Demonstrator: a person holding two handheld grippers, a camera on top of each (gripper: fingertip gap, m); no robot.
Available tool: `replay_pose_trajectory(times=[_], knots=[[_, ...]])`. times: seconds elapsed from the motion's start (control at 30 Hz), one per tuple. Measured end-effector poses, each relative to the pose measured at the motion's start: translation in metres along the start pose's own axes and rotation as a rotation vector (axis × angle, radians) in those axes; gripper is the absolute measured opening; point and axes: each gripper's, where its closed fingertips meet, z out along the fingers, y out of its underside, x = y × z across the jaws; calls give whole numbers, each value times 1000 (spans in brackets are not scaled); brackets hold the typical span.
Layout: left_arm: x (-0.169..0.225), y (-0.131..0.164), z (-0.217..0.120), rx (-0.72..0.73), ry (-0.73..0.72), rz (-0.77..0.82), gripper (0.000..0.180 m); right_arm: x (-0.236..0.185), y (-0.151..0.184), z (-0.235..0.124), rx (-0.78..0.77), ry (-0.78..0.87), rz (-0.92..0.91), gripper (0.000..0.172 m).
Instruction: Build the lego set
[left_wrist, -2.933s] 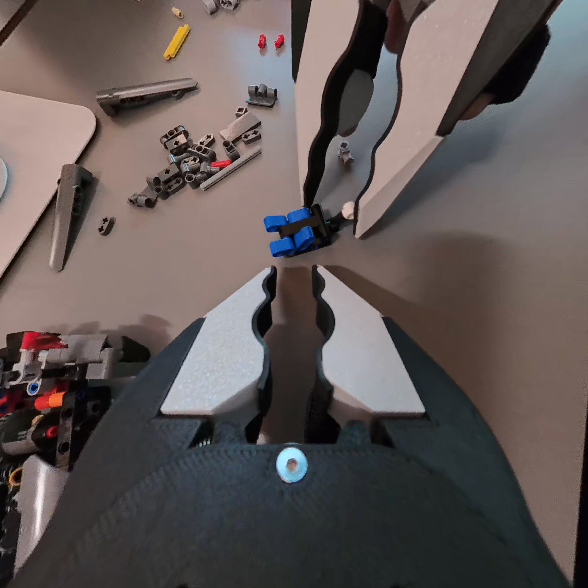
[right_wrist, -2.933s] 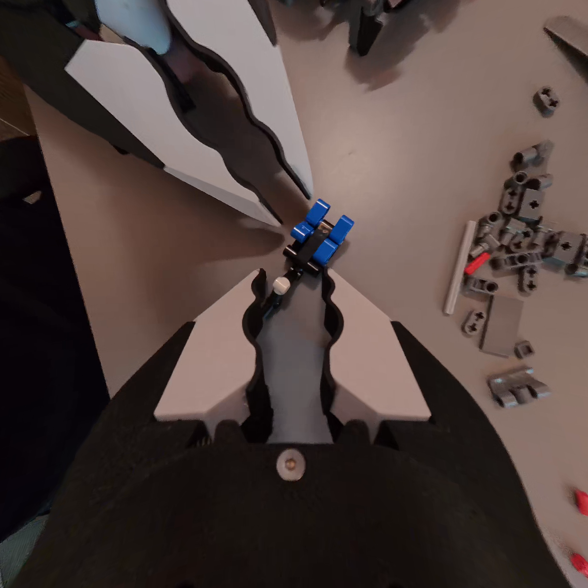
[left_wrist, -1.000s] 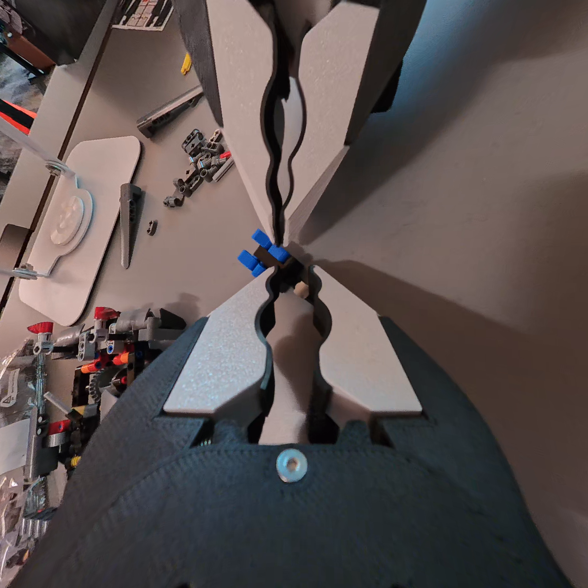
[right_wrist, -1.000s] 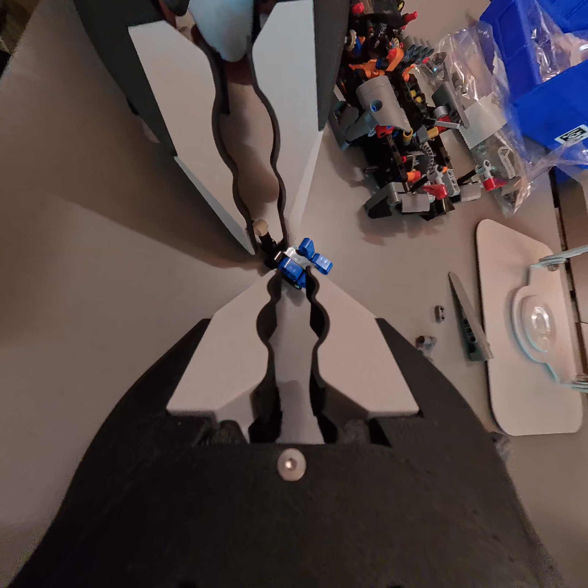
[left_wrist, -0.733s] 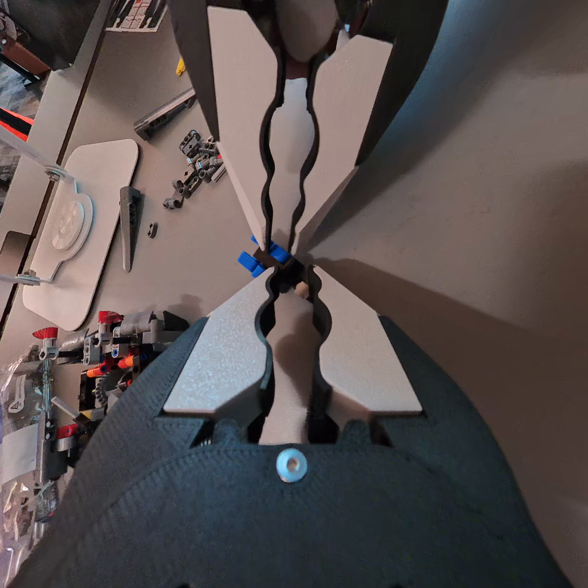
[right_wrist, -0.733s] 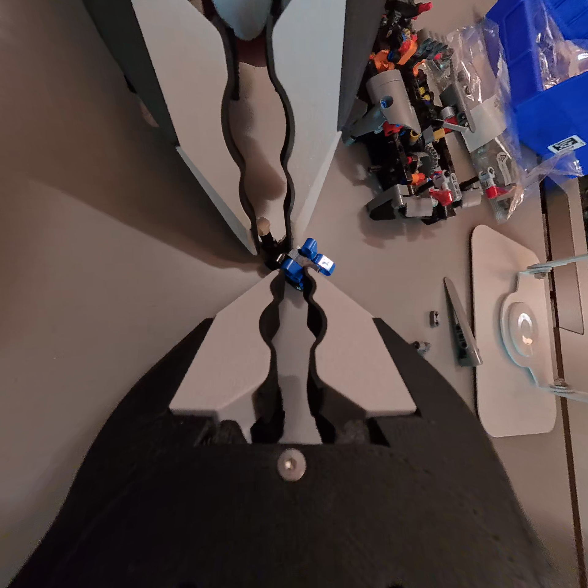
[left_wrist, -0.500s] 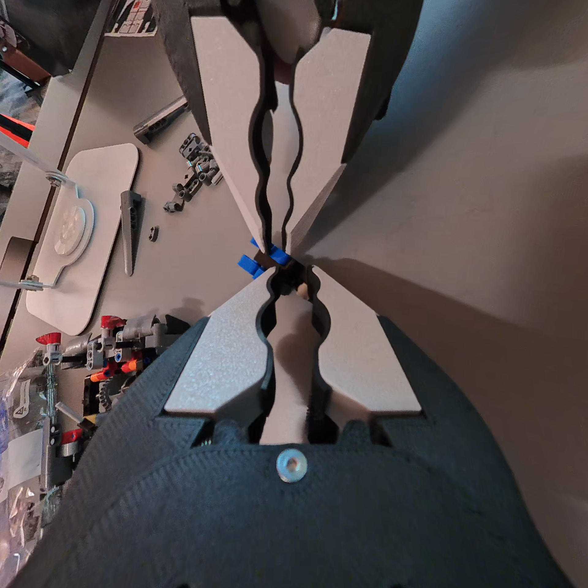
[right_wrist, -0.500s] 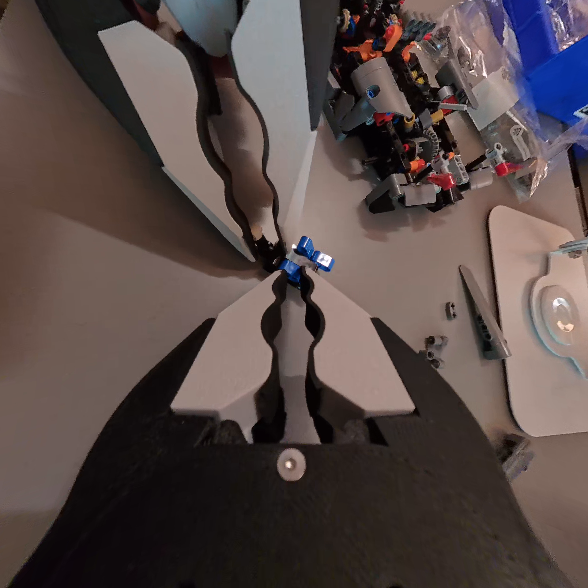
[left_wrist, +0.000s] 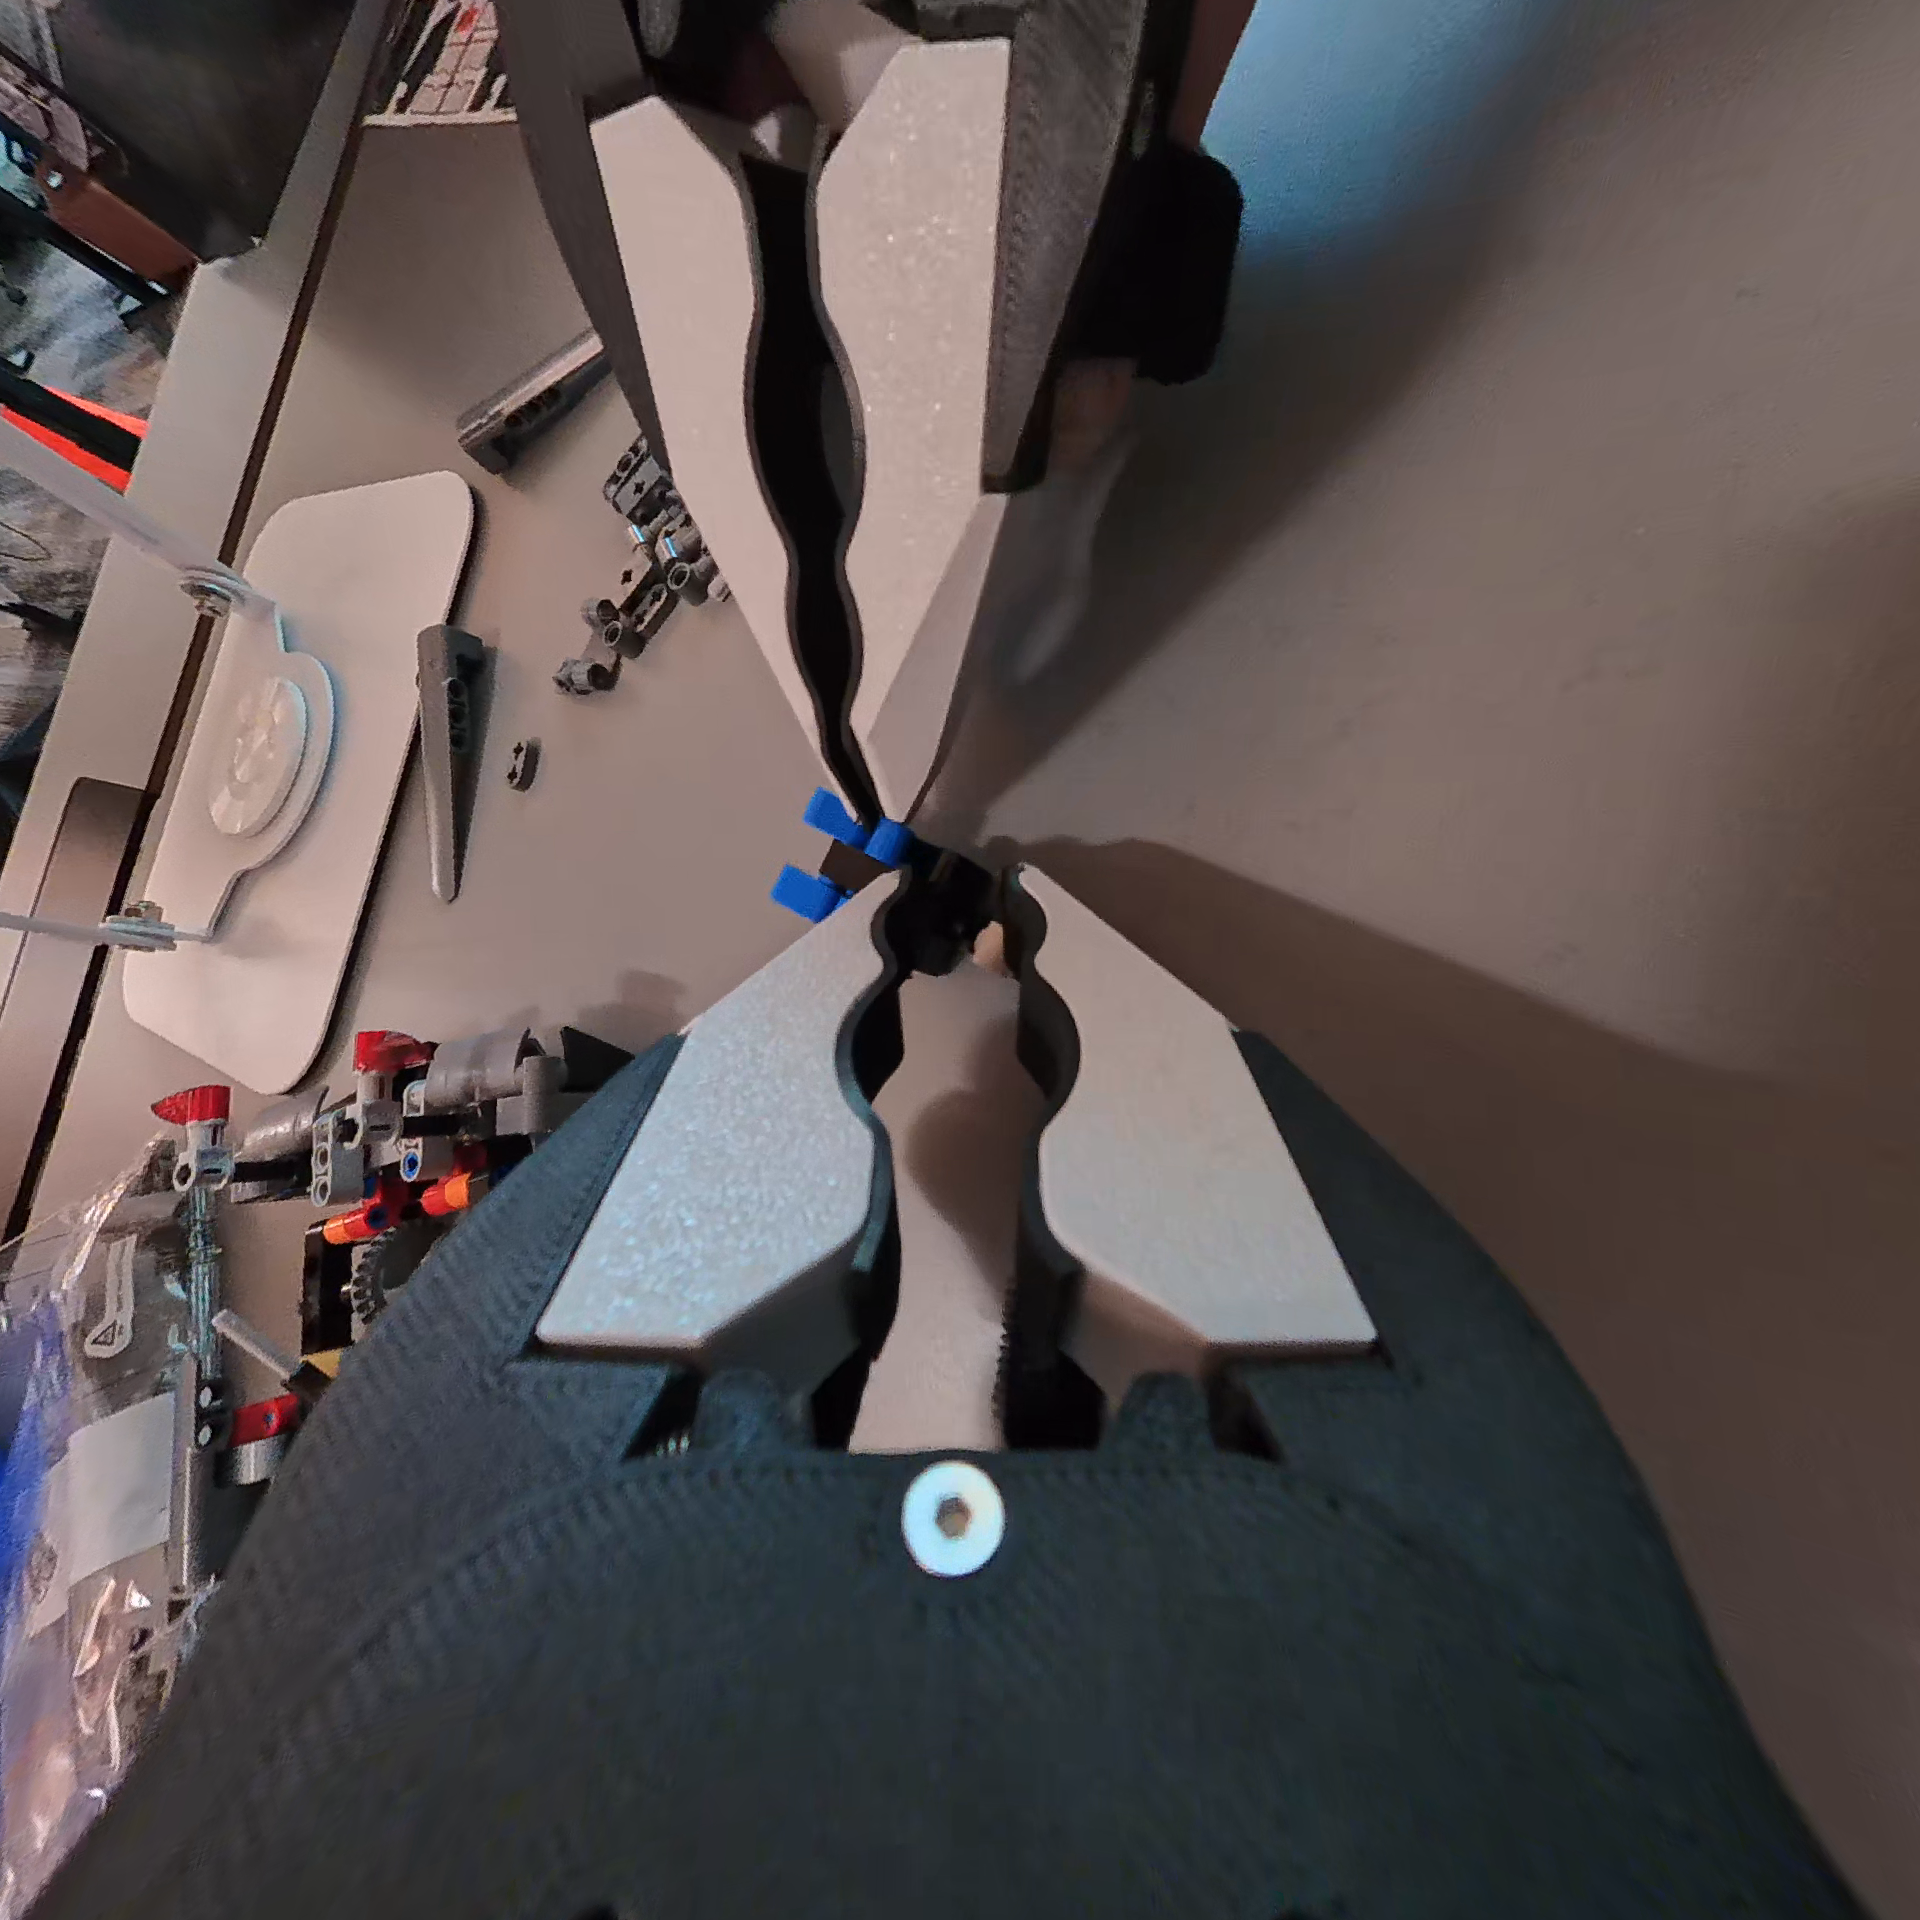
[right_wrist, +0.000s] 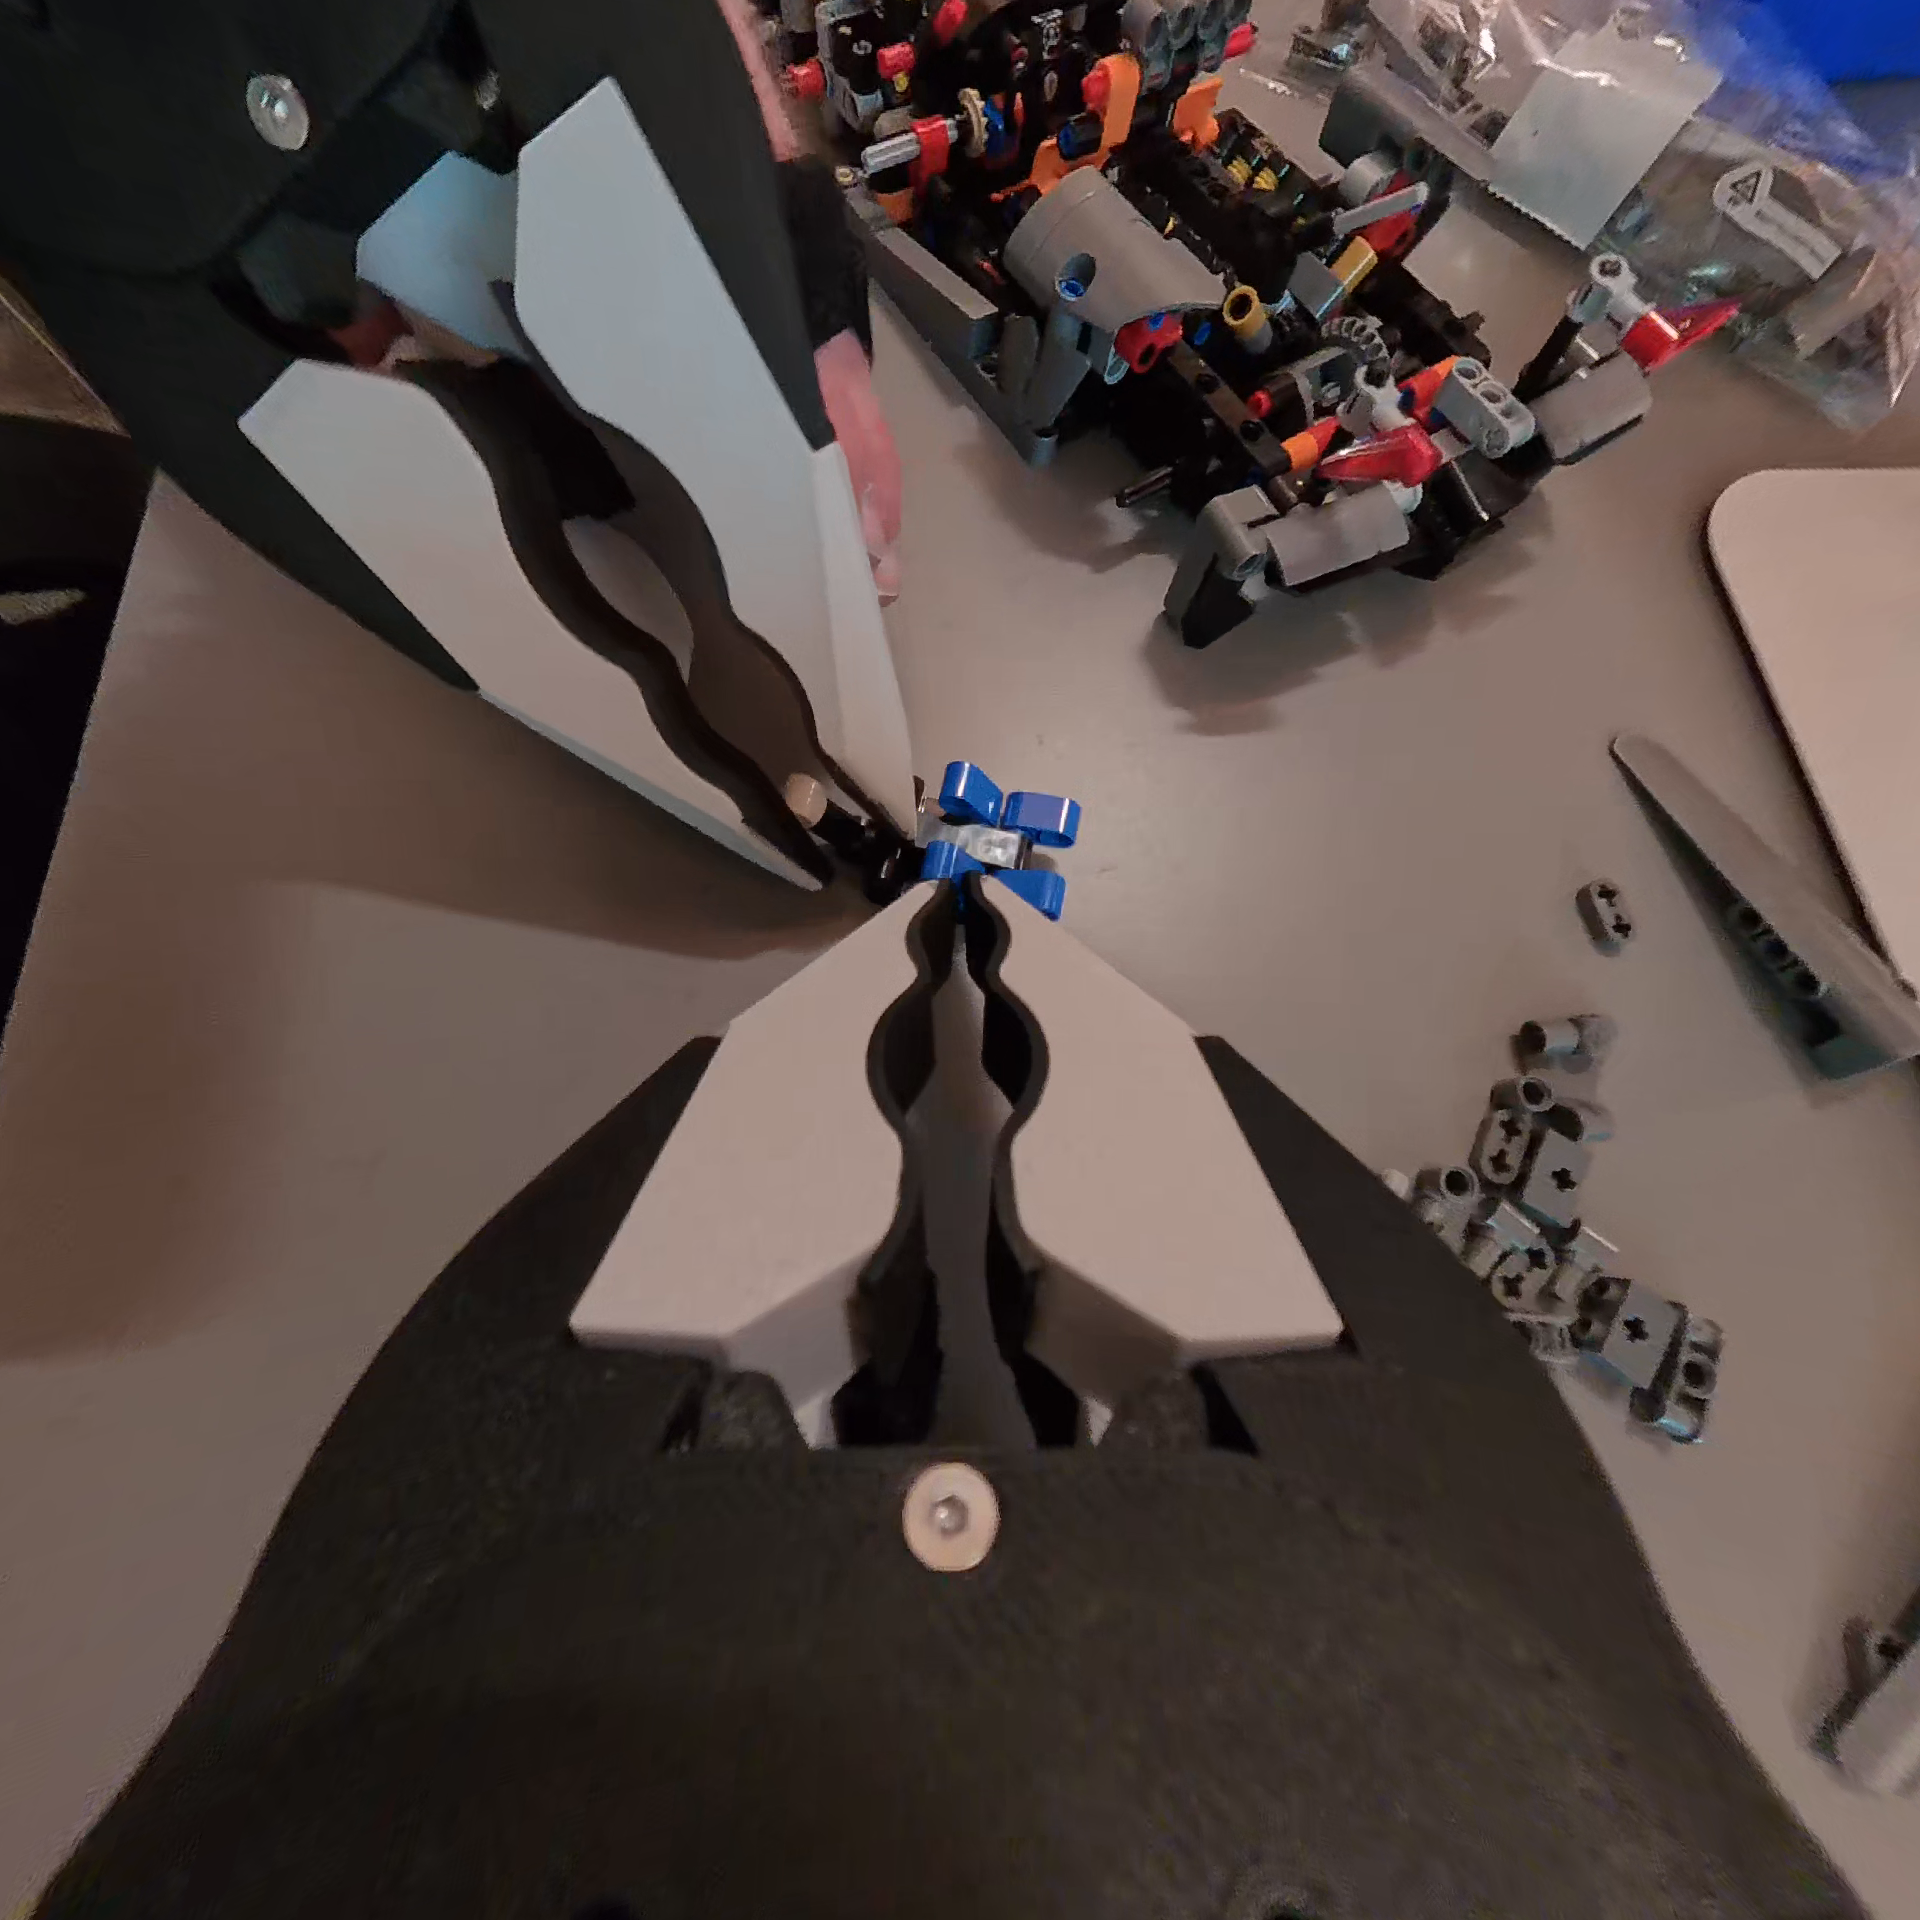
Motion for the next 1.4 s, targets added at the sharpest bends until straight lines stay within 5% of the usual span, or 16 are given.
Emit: replay_pose_trajectory(times=[0.5,1.03,1.4], knots=[[-16,11,-9,-46,-21,42,12,21,-1,-24,-19,97,-98,21],[-7,30,-45,-54,-41,-182,32,19,9,-28,-14,104,-141,16],[5,38,-25,-95,-44,-255,9,16,14,-27,-18,107,-184,12]])
